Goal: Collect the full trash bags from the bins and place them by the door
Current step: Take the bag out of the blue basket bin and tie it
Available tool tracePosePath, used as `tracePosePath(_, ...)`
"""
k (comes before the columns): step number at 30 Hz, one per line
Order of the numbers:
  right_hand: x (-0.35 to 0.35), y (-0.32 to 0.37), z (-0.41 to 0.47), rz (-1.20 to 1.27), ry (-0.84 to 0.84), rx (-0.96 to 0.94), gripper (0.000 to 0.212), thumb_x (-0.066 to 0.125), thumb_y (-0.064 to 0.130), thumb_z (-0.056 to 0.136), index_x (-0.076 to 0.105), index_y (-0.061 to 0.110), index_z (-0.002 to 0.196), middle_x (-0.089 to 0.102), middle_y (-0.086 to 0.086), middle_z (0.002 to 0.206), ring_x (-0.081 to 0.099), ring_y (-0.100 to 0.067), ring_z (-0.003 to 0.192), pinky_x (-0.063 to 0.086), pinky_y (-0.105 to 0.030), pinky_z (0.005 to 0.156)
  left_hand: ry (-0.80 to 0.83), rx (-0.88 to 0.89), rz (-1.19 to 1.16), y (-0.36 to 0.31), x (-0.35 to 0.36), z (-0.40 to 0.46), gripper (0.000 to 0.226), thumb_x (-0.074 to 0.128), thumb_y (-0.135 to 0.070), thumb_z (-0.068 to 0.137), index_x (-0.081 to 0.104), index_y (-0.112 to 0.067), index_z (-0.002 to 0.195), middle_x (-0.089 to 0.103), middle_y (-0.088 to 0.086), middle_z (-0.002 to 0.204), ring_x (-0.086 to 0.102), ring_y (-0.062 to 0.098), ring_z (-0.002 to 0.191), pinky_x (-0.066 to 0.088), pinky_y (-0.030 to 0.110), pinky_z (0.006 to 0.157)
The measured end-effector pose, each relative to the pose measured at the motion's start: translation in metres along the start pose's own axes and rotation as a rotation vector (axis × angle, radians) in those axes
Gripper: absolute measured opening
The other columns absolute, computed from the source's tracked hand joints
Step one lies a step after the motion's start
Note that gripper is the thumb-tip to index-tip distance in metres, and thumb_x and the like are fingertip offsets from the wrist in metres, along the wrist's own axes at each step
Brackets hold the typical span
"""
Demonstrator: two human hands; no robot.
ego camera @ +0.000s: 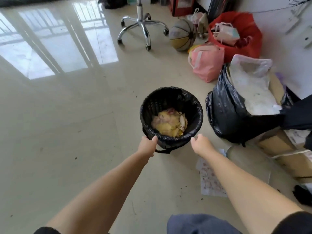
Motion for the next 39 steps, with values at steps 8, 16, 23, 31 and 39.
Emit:
tracePosePath(8, 0.041, -0.007, 0.113, 0.565, -0.245, 0.106, 0.047, 0.041, 0.026, 0.095, 0.037, -0.001, 0.133, 0.051, -0.023, 0.131, 0.055, -0.041, 0.111, 0.052, -0.046, 0.081, 0.187, 0.094, -0.547, 0.018, 0.018, 0.106, 0.028, 0.053, -0.022, 0.096, 0.051, -0.003, 0.117, 0.064, 0.015, 0.104, 0.068, 0.03, 0.084, 0.057, 0.04, 0.08)
tracePosePath(16, 0.085, 0.041, 0.063, 1.258, 0.224, 0.14, 0.011, 0.038, 0.006, 0.096, 0.048, 0.004, 0.093, 0.058, -0.014, 0.08, 0.066, -0.026, 0.049, 0.052, -0.029, 0.034, 0.021, 0.172, -0.506, 0.009, -0.046, 0.118, 0.023, 0.045, -0.023, 0.097, 0.051, -0.006, 0.111, 0.056, 0.008, 0.082, 0.058, 0.019, 0.067, 0.055, 0.031, 0.062)
tracePosePath(23, 0.137, 0.081, 0.031, 1.429, 0.523, 0.124, 0.035, 0.035, 0.021, 0.102, 0.04, 0.003, 0.132, 0.069, -0.024, 0.076, 0.069, -0.025, 0.049, 0.054, -0.026, 0.037, -0.078, -0.062, -0.413, 0.062, -0.081, 0.139, 0.044, 0.043, -0.045, 0.095, 0.048, -0.008, 0.118, 0.049, 0.017, 0.114, 0.054, 0.027, 0.096, 0.048, 0.043, 0.084)
tracePosePath(31, 0.151, 0.075, 0.02, 1.358, 0.478, 0.108, 0.028, 0.041, 0.033, 0.1, 0.053, 0.008, 0.102, 0.067, -0.015, 0.086, 0.069, -0.02, 0.058, 0.053, -0.023, 0.039, 0.241, -0.085, -0.788, 0.062, -0.044, 0.122, 0.043, 0.05, -0.046, 0.092, 0.053, -0.003, 0.098, 0.059, 0.013, 0.085, 0.06, 0.023, 0.075, 0.055, 0.036, 0.063)
tracePosePath(39, 0.121, 0.034, 0.043, 1.398, 0.117, 0.186, 0.049, 0.029, 0.049, 0.099, 0.047, 0.005, 0.102, 0.061, -0.018, 0.095, 0.062, -0.03, 0.073, 0.054, -0.046, 0.058, 0.288, -0.103, -0.901, 0.057, -0.056, 0.13, 0.028, 0.052, -0.029, 0.096, 0.053, -0.001, 0.096, 0.057, 0.01, 0.085, 0.052, 0.013, 0.063, 0.058, 0.039, 0.069)
Point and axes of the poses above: each hand's wrist, its own z-axis towards the middle knuckle, its own x-axis out of the palm, y = z × x, the point moved 1 cm from there along z, towards the middle knuckle
